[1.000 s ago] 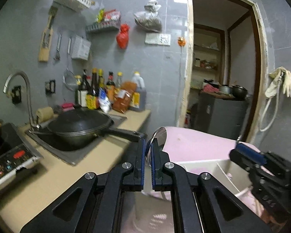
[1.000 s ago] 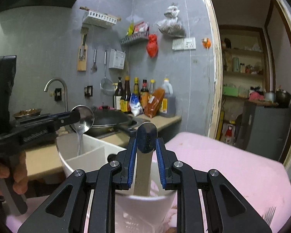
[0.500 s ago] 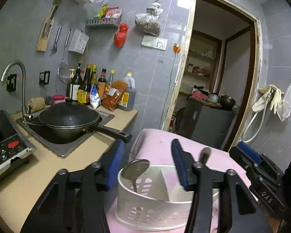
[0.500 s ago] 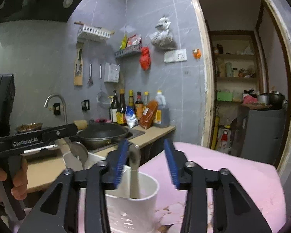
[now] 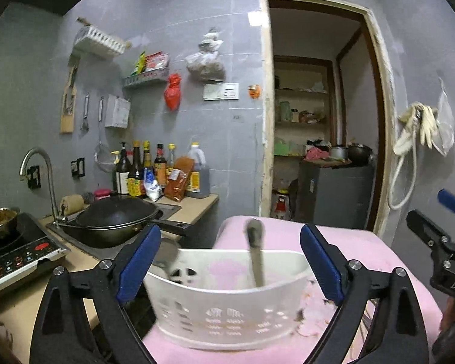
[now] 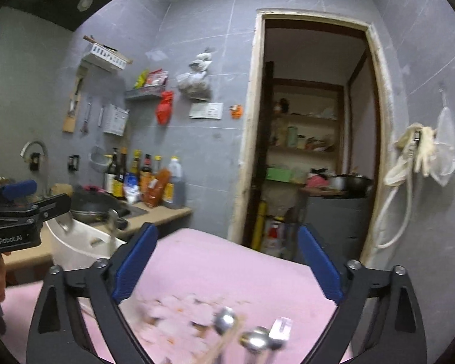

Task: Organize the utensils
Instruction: 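Open both tools to release the spoon and knife in the holder, then grasp a silver spoon with the left tool while the right tool grasps a fork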

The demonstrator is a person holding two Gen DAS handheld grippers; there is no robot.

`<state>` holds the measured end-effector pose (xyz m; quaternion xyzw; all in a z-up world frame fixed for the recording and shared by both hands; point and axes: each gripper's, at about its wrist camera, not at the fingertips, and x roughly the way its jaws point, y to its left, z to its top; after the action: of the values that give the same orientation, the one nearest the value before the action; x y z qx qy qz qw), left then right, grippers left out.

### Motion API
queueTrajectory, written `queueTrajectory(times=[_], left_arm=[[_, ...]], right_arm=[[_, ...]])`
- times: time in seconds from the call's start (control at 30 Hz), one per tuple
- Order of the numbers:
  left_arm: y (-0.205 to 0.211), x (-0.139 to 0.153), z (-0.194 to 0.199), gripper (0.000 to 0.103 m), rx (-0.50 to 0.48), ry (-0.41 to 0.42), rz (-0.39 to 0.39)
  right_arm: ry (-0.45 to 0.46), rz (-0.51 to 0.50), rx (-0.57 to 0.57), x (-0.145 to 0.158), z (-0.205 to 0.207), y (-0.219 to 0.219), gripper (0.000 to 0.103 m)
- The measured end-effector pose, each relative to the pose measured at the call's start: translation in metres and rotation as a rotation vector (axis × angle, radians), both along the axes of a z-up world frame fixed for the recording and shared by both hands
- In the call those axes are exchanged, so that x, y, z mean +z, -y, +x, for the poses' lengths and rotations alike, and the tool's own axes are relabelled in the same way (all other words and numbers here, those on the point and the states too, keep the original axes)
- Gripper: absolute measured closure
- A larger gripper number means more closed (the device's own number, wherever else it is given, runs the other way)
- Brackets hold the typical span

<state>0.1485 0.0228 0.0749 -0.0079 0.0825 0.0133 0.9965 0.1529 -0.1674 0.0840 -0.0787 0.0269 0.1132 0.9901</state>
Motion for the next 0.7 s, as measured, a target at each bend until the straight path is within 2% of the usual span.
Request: queueTrajectory(times=[0.13,0.33,0.53,0.7], left_arm=[[0.024,-0.012,-0.002,0.01,-0.064,-0.033,0.002],[0.061,-0.031,0.012,0.009,-0.164,-0.139,0.035],[0.089,-0.05,0.035,0.01,-0.246,-0.283,0.037],[0.107,-0.064,0.057,0.01,-0.265,-0.394,0.043]], right_arm=[[-0.006,-0.012,-0.041,-0.008,-0.01,0.03,0.0],[-0.06,-0.011,-0.073,-0.022,-0.013,0.065,0.0],[-0.153,-0.014,-0.108,-0.04,-0.002,0.089,0.0],[-0.3,0.005,-0.138,-0.055,0.021,0.104,0.0]])
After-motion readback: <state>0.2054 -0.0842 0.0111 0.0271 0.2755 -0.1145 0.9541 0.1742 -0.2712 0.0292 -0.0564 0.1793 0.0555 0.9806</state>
